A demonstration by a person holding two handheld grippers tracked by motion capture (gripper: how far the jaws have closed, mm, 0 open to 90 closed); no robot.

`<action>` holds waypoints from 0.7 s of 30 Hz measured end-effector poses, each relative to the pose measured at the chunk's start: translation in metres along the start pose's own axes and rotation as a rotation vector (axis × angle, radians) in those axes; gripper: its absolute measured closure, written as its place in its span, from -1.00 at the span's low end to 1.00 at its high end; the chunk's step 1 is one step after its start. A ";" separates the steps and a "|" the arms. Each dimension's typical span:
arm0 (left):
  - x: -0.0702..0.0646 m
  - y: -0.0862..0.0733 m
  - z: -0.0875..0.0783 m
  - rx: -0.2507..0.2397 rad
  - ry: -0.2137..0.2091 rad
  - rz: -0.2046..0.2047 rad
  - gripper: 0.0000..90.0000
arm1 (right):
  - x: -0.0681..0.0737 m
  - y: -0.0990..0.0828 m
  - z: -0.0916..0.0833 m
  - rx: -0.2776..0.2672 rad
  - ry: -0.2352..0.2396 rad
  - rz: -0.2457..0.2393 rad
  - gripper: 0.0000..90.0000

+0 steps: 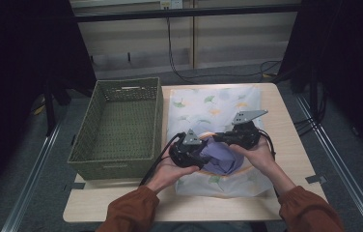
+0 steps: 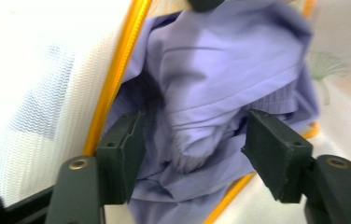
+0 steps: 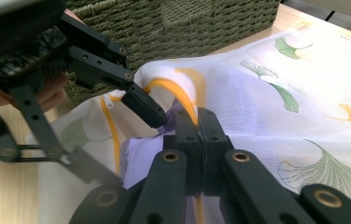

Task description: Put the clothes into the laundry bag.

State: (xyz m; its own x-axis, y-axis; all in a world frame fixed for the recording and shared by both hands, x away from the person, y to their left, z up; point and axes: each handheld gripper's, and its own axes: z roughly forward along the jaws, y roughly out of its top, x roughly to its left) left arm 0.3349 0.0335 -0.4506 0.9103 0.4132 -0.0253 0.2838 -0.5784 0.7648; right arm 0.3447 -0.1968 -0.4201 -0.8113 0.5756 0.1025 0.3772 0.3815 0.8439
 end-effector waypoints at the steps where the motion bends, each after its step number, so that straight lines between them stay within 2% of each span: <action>1: -0.001 -0.001 0.001 -0.002 -0.002 -0.003 -0.24 | 0.000 0.000 0.000 -0.001 0.000 -0.002 0.99; 3: -0.003 -0.003 0.005 -0.017 -0.022 -0.009 -0.32 | -0.001 0.001 -0.001 -0.007 -0.003 0.001 0.99; 5: -0.007 -0.004 0.011 0.008 -0.016 0.013 -0.34 | -0.001 0.002 -0.002 -0.004 -0.005 0.001 0.99; 6: -0.007 -0.005 0.013 0.014 -0.030 0.027 -0.36 | -0.001 0.002 -0.002 -0.004 -0.004 -0.001 0.99; 9: -0.011 -0.008 0.021 0.033 -0.033 0.031 -0.36 | 0.000 0.002 -0.003 -0.009 0.000 -0.002 0.99; 10: -0.011 -0.009 0.023 0.052 -0.034 0.048 -0.36 | -0.001 0.002 -0.003 -0.010 0.001 -0.001 0.99; 11: -0.012 -0.010 0.025 0.045 -0.035 0.031 -0.40 | -0.001 0.002 -0.003 -0.010 0.001 0.002 0.99; 13: -0.012 -0.011 0.029 0.052 -0.052 0.026 -0.49 | -0.001 0.002 -0.002 -0.007 0.000 0.001 0.99; 15: -0.012 -0.012 0.032 0.091 -0.056 0.069 -0.58 | -0.001 0.002 -0.001 -0.006 0.001 -0.004 0.99; 16: -0.014 -0.014 0.035 0.081 -0.059 0.049 -0.62 | 0.000 0.002 -0.001 -0.007 0.002 -0.002 0.99; 17: -0.013 -0.014 0.036 0.122 -0.054 0.083 -0.65 | 0.000 0.002 -0.001 -0.006 0.004 -0.004 0.99; 18: -0.014 -0.015 0.039 0.105 -0.054 0.067 -0.67 | 0.000 0.002 0.000 -0.005 0.005 -0.004 0.99; 20: -0.013 -0.015 0.040 0.150 -0.052 0.107 -0.70 | 0.000 0.002 0.001 -0.003 0.005 -0.003 0.99; 21: -0.014 -0.016 0.041 0.137 -0.048 0.091 -0.70 | 0.000 0.002 0.001 -0.001 0.004 -0.006 0.99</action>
State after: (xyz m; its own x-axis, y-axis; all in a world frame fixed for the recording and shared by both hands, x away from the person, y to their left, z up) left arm 0.3296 0.0077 -0.4889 0.9467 0.3220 0.0069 0.2345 -0.7039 0.6704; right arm 0.3458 -0.1953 -0.4190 -0.8152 0.5705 0.0998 0.3720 0.3837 0.8452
